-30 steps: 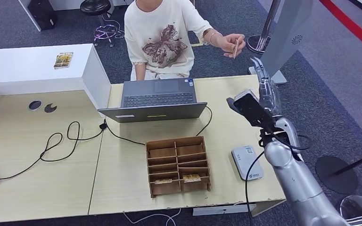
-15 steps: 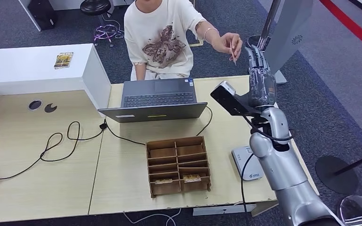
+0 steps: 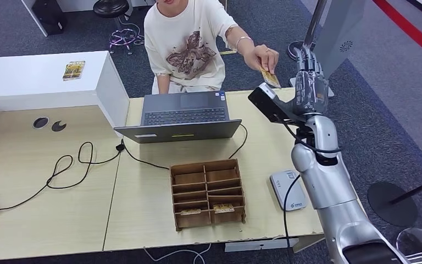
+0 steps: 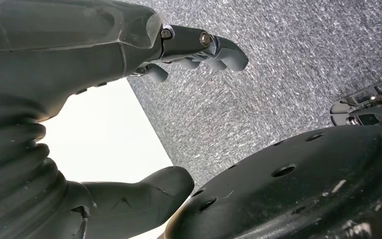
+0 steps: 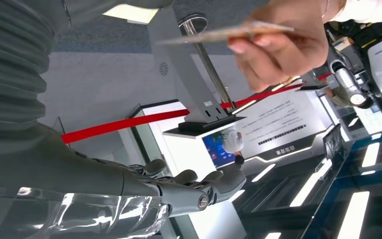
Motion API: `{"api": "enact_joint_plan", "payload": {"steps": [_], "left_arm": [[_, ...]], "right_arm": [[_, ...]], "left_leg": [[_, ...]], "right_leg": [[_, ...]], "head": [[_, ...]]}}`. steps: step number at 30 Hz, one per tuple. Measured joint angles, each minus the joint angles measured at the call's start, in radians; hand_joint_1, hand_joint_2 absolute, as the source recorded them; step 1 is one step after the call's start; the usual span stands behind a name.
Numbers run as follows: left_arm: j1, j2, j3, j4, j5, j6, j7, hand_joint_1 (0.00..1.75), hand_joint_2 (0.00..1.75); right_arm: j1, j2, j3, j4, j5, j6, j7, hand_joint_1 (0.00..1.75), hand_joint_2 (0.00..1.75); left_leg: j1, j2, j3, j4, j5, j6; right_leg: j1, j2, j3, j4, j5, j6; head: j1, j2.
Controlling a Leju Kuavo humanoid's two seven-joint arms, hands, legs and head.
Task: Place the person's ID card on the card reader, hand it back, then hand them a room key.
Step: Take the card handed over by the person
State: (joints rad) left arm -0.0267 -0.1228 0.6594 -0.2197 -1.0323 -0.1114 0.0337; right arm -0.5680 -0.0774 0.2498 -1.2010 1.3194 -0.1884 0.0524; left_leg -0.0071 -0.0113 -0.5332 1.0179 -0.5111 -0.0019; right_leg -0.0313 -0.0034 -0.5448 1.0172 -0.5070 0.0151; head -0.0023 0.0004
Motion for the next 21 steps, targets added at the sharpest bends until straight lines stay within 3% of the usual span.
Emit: {"api": "enact_joint_plan", "payload": {"steps": [1,3,21], "left_arm": [[0.000,0.000,0.000,0.000,-0.001,0.000,0.000,0.00,1.75],[0.000,0.000,0.000,0.000,-0.005,0.000,-0.001,0.00,1.75],[-0.001,0.000,0.002,0.000,-0.015,-0.001,-0.003,0.00,1.75]], "right_arm": [[-0.002,0.002,-0.005,0.004,0.003,0.000,0.000,1.58,1.75],[-0.006,0.004,-0.015,0.010,0.009,0.000,0.000,1.75,1.75],[-0.008,0.014,-0.081,0.022,0.016,-0.003,-0.014,1.75,1.75]], "left_leg": [[0.000,0.000,0.000,0.000,0.000,0.000],[0.000,0.000,0.000,0.000,0.000,0.000],[0.000,0.000,0.000,0.000,0.000,0.000]], "right_leg": [[0.000,0.000,0.000,0.000,0.000,0.000],[0.000,0.000,0.000,0.000,0.000,0.000],[0.000,0.000,0.000,0.000,0.000,0.000]], "head": [[0.000,0.000],[0.000,0.000],[0.000,0.000]]}}
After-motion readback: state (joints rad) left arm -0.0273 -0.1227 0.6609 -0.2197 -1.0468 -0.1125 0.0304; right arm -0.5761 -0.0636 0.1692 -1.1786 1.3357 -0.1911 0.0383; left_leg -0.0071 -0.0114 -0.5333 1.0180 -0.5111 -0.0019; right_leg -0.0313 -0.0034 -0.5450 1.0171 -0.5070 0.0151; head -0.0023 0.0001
